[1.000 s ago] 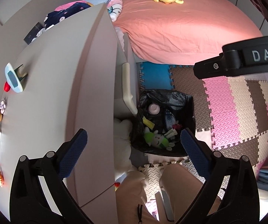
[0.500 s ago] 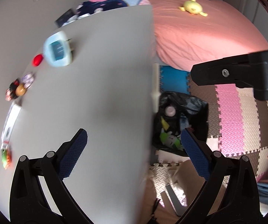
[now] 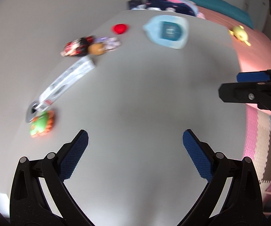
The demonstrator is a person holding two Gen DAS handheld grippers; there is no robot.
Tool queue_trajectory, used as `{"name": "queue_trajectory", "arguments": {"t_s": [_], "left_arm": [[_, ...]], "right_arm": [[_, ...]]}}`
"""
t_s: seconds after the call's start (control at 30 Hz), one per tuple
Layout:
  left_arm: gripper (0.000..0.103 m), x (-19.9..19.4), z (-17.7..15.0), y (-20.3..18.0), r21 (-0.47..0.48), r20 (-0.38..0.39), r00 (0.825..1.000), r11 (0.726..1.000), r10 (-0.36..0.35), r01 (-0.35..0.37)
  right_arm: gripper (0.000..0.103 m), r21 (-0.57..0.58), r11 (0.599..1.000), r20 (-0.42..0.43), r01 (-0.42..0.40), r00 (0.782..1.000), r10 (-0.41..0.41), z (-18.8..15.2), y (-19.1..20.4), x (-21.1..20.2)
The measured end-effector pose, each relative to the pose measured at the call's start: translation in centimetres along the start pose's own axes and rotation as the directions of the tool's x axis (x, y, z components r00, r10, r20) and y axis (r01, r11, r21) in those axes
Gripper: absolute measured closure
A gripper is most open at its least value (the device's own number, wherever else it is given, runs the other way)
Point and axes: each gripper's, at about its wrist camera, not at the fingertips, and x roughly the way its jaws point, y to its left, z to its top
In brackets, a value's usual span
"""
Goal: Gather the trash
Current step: 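Move both tools back over the desk toward the remaining toys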
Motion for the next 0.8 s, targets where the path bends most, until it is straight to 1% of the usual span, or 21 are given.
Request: {"name": "queue_trajectory", "arguments": {"t_s": [0.03, 0.17, 0.33, 0.6, 0.7, 0.8], "left_arm": [[0.006, 0.0, -0.3, 1.3, -0.015, -0.001, 1.000, 1.000, 0.015, -0.015], [0.006, -0.1, -1.4, 5.6, -0.048, -0.005, 0.999, 0.998, 0.034, -0.035], [0.006, 0.5, -2.5, 10.1, -0.045, -0.019, 0.999, 0.998, 0.033, -0.034], [0.006, 2.4, -2.5, 16.4, 0.026, -0.041, 0.999, 0.999, 0.022, -0.021], [0.006, 3.4, -2.3, 18.1, 0.062, -0.052, 0.999, 0.998, -0.005, 0.008], [0.006, 4.1, -2.0, 19.4, 0.122, -0.051, 0.998, 0.992, -0.024, 0.030]], "right_arm": [[0.020, -0.018, 1.000, -0.007, -0.002, 1.000, 0.002, 0.4, 1.0, 0.5], [0.020, -0.067, 0.998, -0.035, -0.012, 0.999, 0.009, 1.6, 4.2, 2.1], [0.020, -0.114, 0.993, -0.076, -0.023, 0.997, 0.014, 2.7, 7.3, 4.3], [0.020, -0.175, 0.984, -0.118, -0.040, 0.993, 0.020, 4.9, 11.7, 6.9], [0.019, -0.213, 0.976, -0.128, -0.040, 0.992, 0.012, 6.0, 13.3, 7.7], [0.020, -0.256, 0.966, -0.136, -0.039, 0.991, 0.004, 7.0, 14.6, 8.5]]}}
